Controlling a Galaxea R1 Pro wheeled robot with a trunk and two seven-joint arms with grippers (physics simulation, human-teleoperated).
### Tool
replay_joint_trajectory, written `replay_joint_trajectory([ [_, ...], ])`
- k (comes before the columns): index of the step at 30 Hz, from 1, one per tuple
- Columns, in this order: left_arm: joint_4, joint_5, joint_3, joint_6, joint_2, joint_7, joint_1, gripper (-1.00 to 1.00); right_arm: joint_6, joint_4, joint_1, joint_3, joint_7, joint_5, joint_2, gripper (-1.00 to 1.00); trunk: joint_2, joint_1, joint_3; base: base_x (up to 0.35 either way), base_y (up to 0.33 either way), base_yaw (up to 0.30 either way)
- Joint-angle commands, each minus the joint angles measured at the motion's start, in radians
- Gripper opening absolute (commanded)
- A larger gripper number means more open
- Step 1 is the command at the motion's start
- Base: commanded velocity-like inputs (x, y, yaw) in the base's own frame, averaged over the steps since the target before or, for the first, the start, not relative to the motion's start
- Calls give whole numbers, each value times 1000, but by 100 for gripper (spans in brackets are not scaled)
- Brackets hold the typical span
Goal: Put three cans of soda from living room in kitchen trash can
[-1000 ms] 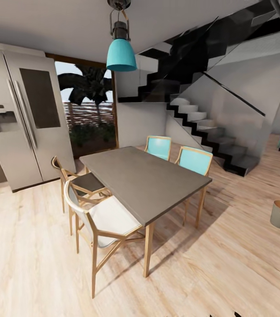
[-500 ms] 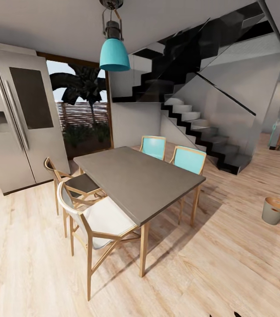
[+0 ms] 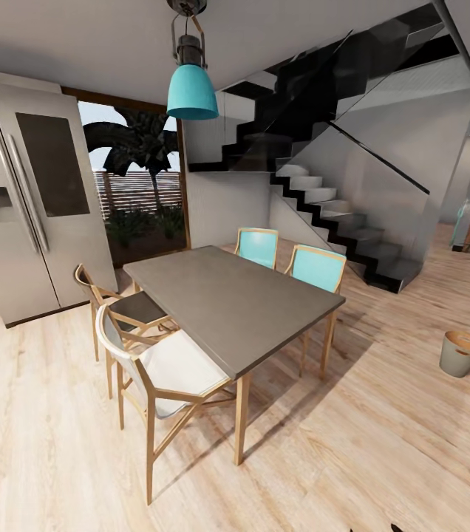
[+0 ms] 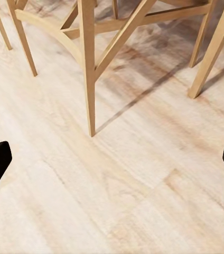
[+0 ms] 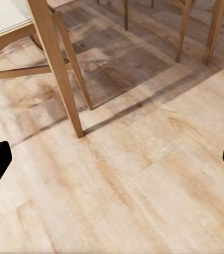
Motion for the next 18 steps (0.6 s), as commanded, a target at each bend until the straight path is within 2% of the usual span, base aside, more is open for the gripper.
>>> replay_joint_trajectory([
  [1, 0, 0, 0, 0, 0, 0, 0, 100, 0, 0, 0, 0, 0, 0, 0, 100, 0, 0, 0, 0, 0, 0],
  [5, 0, 0, 0, 0, 0, 0, 0, 100, 6, 0, 0, 1, -1, -4, 1, 100, 0, 0, 0, 0, 0, -133],
  [18, -1, 1, -1, 0, 0, 0, 0, 100, 5, 0, 0, -4, 2, -7, 0, 100, 0, 0, 0, 0, 0, -241],
])
